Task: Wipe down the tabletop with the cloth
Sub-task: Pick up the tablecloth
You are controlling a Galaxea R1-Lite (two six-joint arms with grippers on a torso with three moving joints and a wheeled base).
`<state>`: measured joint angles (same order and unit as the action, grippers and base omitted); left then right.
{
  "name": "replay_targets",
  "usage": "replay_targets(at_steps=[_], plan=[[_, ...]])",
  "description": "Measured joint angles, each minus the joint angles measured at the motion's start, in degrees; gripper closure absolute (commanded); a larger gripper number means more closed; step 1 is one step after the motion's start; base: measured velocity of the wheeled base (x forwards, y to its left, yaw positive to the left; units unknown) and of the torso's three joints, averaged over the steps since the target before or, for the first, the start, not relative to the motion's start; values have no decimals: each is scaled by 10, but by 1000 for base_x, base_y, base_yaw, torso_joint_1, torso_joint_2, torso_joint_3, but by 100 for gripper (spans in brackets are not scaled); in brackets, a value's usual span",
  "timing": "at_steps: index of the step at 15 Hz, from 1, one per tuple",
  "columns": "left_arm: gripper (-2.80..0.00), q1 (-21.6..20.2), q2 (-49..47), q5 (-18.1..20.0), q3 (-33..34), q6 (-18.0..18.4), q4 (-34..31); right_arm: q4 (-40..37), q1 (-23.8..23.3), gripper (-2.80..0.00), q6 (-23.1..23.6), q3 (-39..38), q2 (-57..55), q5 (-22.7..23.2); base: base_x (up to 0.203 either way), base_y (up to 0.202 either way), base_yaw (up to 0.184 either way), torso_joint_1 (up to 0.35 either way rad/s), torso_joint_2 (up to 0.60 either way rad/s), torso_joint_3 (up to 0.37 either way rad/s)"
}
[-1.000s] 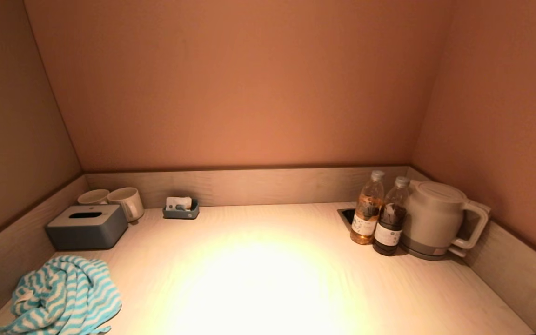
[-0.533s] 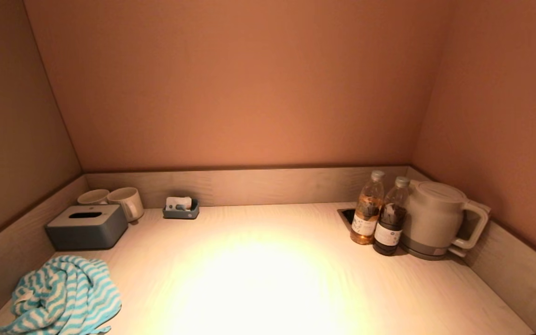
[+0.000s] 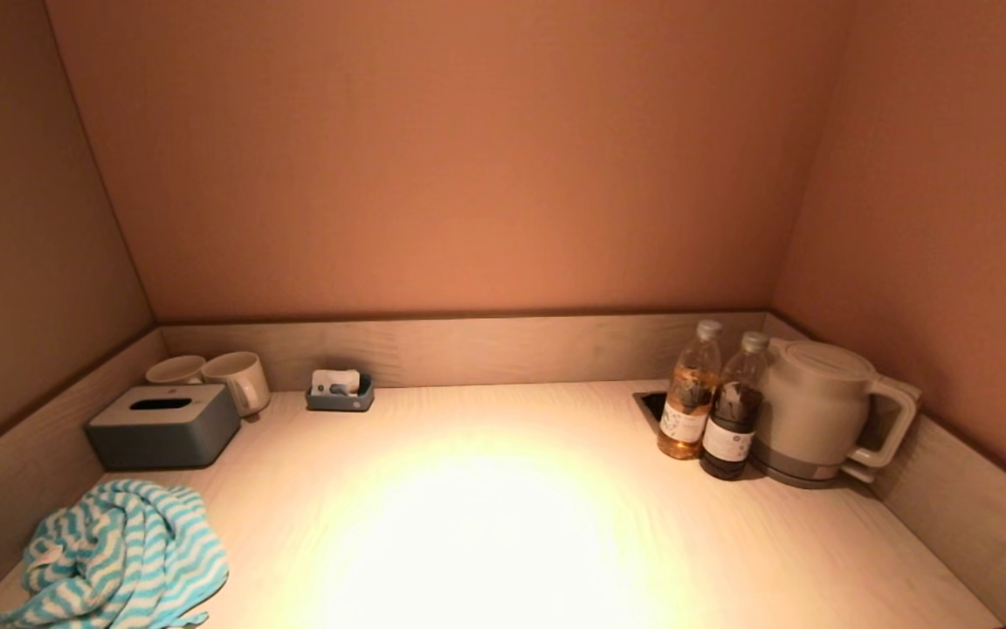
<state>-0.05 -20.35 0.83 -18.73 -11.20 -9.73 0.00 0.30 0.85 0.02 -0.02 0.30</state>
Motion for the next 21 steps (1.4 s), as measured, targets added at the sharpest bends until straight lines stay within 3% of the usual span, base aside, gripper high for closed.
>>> replay_targets(at_steps=[4, 10, 13, 18, 19, 20, 21], plan=[[0, -11, -268, -32, -102, -85, -3, 0, 0, 0, 0, 0, 0, 0, 0, 0, 0, 0, 0, 0], [0, -48, -661, -101, -284, -145, -33, 0, 0, 0, 0, 0, 0, 0, 0, 0, 0, 0, 0, 0], [0, -61, -764, -108, -337, -153, -69, 0, 0, 0, 0, 0, 0, 0, 0, 0, 0, 0, 0, 0], [0, -70, -857, -109, -351, -156, -68, 0, 0, 0, 0, 0, 0, 0, 0, 0, 0, 0, 0, 0], [-238, -70, -865, -109, -352, -156, -69, 0, 0, 0, 0, 0, 0, 0, 0, 0, 0, 0, 0, 0], [-280, -70, -872, -109, -353, -158, -71, 0, 0, 0, 0, 0, 0, 0, 0, 0, 0, 0, 0, 0], [-280, -70, -881, -109, -358, -166, -71, 0, 0, 0, 0, 0, 0, 0, 0, 0, 0, 0, 0, 0]])
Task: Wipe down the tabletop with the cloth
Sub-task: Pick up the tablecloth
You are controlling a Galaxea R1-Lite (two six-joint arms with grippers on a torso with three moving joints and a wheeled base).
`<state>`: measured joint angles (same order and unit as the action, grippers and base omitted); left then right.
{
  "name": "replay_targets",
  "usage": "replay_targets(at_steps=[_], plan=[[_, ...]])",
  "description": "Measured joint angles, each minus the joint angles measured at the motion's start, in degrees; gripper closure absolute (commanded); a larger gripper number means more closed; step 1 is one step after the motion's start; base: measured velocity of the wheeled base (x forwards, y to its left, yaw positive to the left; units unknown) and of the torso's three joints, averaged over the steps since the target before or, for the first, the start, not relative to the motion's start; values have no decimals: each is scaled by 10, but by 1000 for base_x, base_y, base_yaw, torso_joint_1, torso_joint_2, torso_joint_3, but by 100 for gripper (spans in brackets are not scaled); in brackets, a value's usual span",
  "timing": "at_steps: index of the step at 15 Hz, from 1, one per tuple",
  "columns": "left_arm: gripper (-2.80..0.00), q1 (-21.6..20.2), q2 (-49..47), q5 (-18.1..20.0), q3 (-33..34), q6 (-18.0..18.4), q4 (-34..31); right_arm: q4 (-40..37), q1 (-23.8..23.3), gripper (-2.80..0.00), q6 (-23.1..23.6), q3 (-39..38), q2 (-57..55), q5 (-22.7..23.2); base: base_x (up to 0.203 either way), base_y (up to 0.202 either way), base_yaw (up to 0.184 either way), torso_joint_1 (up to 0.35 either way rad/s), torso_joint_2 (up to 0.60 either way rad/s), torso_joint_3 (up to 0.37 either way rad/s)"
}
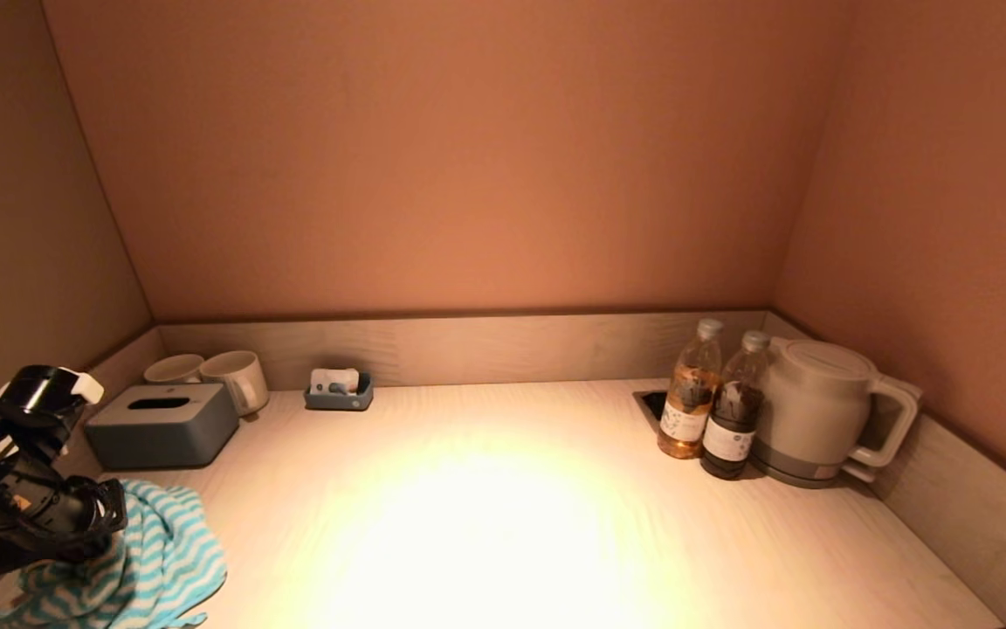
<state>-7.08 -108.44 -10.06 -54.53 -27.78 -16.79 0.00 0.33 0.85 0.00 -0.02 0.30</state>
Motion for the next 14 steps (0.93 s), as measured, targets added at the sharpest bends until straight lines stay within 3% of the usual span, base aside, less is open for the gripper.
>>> replay_targets(at_steps=[7, 14], plan=[[-280, 0, -25, 1, -20, -21, 6, 0, 0, 0, 0, 0, 0, 0, 0, 0, 0, 0, 0, 0], [-280, 10, 41, 1, -20, -43, -32, 0, 0, 0, 0, 0, 0, 0, 0, 0, 0, 0, 0, 0]])
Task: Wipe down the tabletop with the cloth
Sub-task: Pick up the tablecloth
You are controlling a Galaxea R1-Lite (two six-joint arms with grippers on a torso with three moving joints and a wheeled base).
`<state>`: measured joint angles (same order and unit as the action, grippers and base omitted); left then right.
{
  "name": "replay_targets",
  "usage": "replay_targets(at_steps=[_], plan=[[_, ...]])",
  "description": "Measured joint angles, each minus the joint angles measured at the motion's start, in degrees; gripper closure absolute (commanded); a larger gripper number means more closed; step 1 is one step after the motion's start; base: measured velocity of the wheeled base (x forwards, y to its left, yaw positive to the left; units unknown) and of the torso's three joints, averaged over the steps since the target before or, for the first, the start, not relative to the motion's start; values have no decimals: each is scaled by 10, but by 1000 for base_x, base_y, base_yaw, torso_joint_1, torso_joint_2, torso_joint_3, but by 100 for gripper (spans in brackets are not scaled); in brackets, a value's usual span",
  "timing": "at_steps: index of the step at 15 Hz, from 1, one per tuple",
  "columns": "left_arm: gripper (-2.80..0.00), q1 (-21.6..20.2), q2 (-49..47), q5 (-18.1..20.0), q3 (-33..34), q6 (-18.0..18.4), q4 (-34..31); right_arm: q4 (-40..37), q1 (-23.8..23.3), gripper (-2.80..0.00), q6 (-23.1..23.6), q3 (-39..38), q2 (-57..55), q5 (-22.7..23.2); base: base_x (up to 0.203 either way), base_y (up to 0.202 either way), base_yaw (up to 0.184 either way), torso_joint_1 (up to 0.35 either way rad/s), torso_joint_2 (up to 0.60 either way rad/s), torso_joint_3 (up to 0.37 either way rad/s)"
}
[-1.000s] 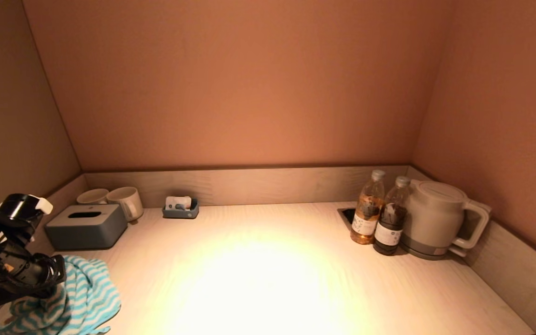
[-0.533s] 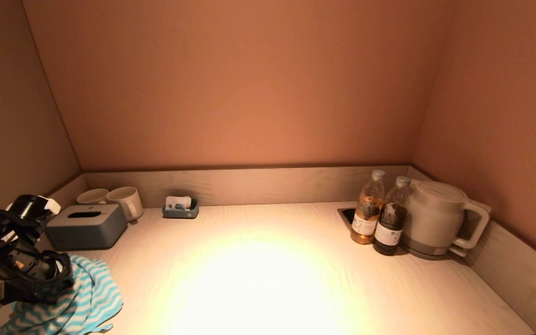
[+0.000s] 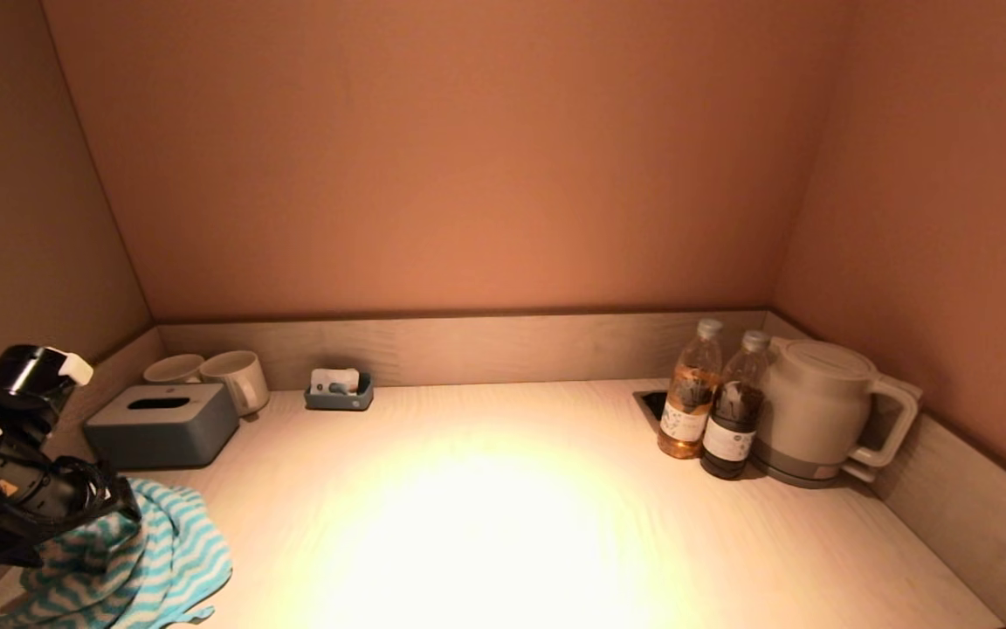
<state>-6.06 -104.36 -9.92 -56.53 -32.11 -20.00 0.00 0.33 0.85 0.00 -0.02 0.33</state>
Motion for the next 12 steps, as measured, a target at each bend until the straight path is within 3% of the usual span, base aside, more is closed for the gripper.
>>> replay_targets(at_steps=[5, 12], plan=[[-280, 3, 16, 0, -14, 1, -1, 0, 0, 0, 0, 0, 0, 0, 0, 0, 0, 0, 0, 0], [-280, -1, -73, 3, -53, -9, 4, 0, 0, 0, 0, 0, 0, 0, 0, 0, 0, 0, 0, 0]])
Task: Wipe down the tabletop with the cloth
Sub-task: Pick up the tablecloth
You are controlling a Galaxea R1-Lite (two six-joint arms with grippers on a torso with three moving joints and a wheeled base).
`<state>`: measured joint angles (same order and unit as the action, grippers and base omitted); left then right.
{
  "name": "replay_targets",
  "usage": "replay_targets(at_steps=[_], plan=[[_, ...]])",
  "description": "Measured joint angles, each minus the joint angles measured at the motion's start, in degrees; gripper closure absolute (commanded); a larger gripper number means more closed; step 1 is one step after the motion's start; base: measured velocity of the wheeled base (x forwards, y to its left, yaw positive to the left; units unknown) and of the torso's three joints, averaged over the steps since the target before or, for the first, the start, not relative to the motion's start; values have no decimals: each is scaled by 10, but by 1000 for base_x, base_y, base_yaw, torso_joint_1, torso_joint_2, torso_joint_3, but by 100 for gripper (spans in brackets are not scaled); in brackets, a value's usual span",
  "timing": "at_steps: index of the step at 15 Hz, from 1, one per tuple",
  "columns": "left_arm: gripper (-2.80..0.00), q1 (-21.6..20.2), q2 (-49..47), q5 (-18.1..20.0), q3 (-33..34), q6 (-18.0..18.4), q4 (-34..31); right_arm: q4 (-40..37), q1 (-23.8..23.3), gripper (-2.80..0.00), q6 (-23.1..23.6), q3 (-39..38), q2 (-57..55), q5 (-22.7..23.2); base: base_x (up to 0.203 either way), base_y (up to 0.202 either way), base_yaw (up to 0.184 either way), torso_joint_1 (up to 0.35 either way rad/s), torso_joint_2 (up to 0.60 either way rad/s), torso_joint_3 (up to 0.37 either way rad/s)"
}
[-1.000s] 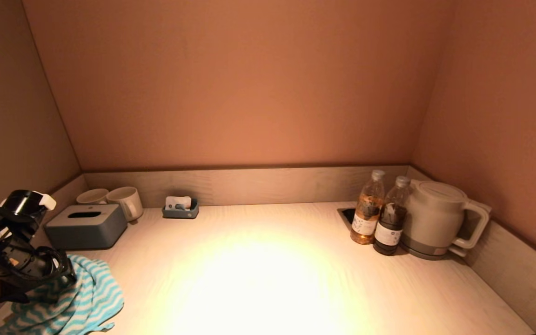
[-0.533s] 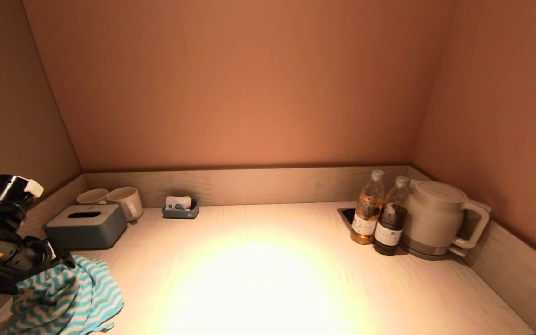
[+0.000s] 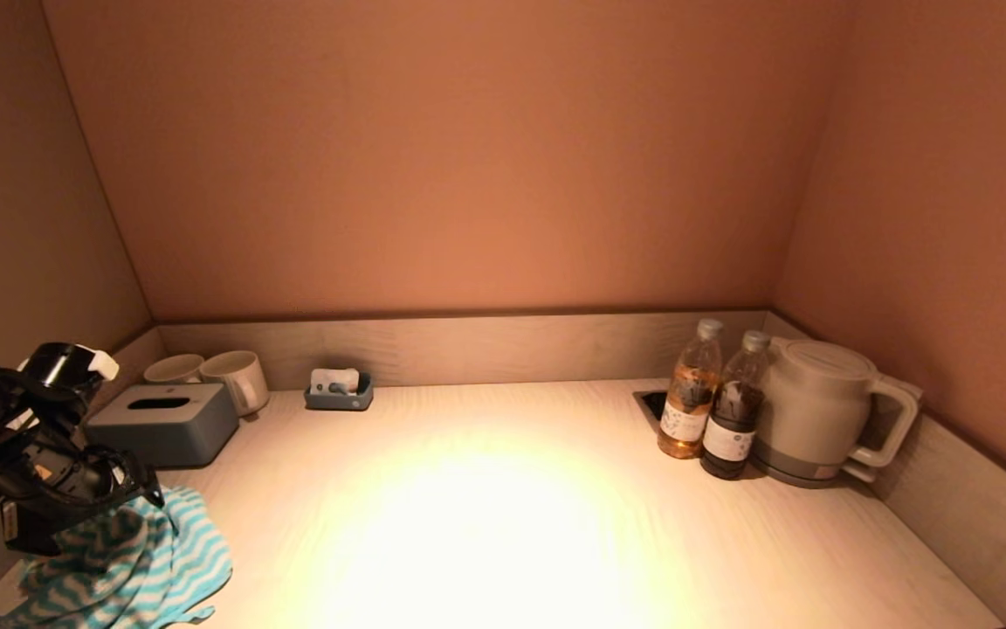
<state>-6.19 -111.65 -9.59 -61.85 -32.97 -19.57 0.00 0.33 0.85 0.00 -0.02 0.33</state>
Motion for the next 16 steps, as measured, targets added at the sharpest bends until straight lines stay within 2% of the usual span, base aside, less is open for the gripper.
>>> replay_targets(at_steps=[15, 16], plan=[[-280, 1, -83, 6, -3, -9, 3, 0, 0, 0, 0, 0, 0, 0, 0, 0, 0, 0, 0, 0], [0, 1, -86, 13, -3, -10, 3, 0, 0, 0, 0, 0, 0, 0, 0, 0, 0, 0, 0, 0]])
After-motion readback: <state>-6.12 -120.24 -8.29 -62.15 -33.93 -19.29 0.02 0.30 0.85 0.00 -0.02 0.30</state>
